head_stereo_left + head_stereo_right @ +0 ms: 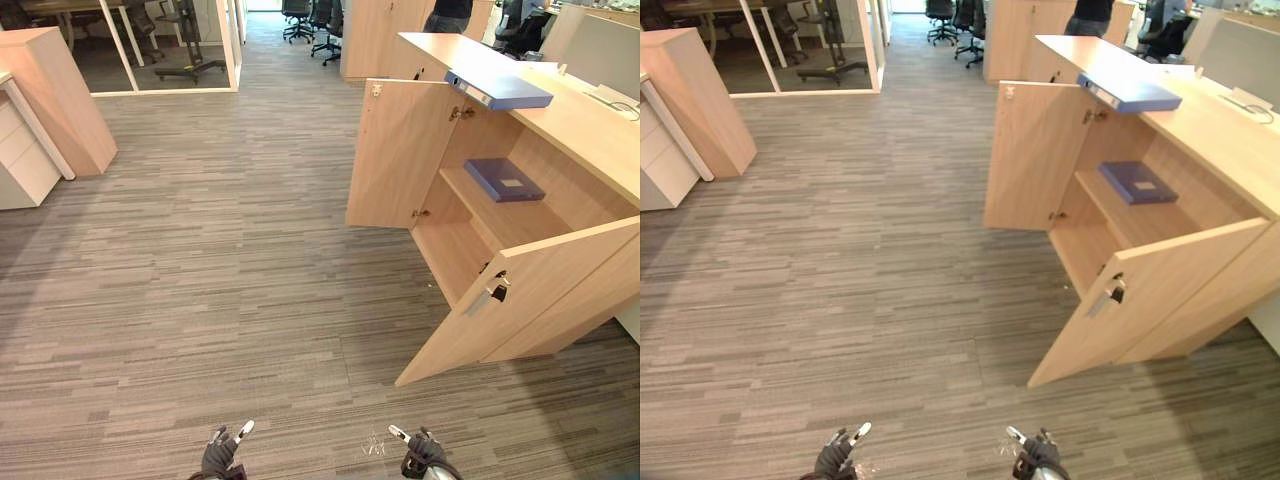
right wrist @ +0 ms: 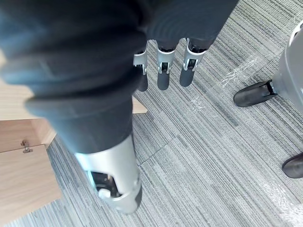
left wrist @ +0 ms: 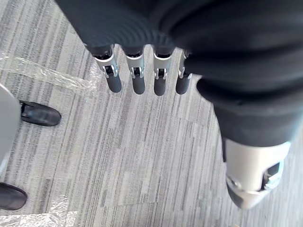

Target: Walk over to the cabinet, pick up the folder, carry it to the office cabinet, place the folder inside the office cabinet, then close the office cabinet door

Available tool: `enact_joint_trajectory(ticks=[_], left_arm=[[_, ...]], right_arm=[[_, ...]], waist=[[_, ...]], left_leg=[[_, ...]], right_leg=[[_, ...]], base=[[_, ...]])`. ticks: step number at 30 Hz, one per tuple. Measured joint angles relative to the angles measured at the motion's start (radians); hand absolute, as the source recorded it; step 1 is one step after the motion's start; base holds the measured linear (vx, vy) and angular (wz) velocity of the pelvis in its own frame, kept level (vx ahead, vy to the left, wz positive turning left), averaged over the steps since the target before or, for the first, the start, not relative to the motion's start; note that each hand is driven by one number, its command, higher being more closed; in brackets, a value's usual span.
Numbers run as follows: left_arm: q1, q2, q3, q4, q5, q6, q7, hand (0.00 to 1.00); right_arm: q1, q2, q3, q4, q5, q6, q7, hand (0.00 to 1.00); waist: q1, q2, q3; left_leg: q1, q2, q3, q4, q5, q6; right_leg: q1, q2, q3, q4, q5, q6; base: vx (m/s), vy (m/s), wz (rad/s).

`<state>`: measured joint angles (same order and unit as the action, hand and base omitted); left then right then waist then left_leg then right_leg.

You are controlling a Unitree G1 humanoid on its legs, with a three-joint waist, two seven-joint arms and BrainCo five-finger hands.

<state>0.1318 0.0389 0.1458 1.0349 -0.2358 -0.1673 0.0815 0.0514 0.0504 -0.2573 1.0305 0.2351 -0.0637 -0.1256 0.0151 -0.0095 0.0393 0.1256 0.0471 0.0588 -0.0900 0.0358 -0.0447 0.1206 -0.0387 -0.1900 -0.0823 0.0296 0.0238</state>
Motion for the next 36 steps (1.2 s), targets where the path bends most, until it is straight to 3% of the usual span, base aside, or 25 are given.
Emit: enact_joint_trajectory(ticks=[10,22,36], left_arm=[[0.006,-0.012,0.059,0.014,-0.024,0.004,-0.001,0.0],[-0.01,0.006,-0.006,0.014,0.013,0.001,0.021,0.0],[-0.015,0.009,-0.01,0.014,0.046,0.002,0.021,0.0]], right_arm=[[-0.012,0.001,-0.003,0.013,-0.024,0.005,0.009,0.0],[-0.019,-0.003,0.02,0.025,-0.038,0.005,0.006,0.0],[-0.028,-0.006,0.005,0.026,-0.057,0.006,-0.011,0.0]], waist=[[0.001,-0.001,0.004],[0.0,-0.01,0.01],[-0.003,-0.013,0.021]], left_leg=[[-0.001,-0.002,-0.007,-0.001,-0.001,0.0],[-0.003,-0.005,-0.009,-0.002,-0.001,0.0],[-0.002,-0.008,-0.007,-0.002,-0.003,0.003]], right_leg=[[0.004,-0.002,-0.011,0.0,0.0,0.0],[0.002,-0.004,-0.012,-0.001,-0.001,0.0],[0.001,-0.007,-0.01,-0.001,0.0,0.0]], base=[[0.01,0.0,0.02],[0.0,0.0,0.0],[0.0,0.0,0.0]])
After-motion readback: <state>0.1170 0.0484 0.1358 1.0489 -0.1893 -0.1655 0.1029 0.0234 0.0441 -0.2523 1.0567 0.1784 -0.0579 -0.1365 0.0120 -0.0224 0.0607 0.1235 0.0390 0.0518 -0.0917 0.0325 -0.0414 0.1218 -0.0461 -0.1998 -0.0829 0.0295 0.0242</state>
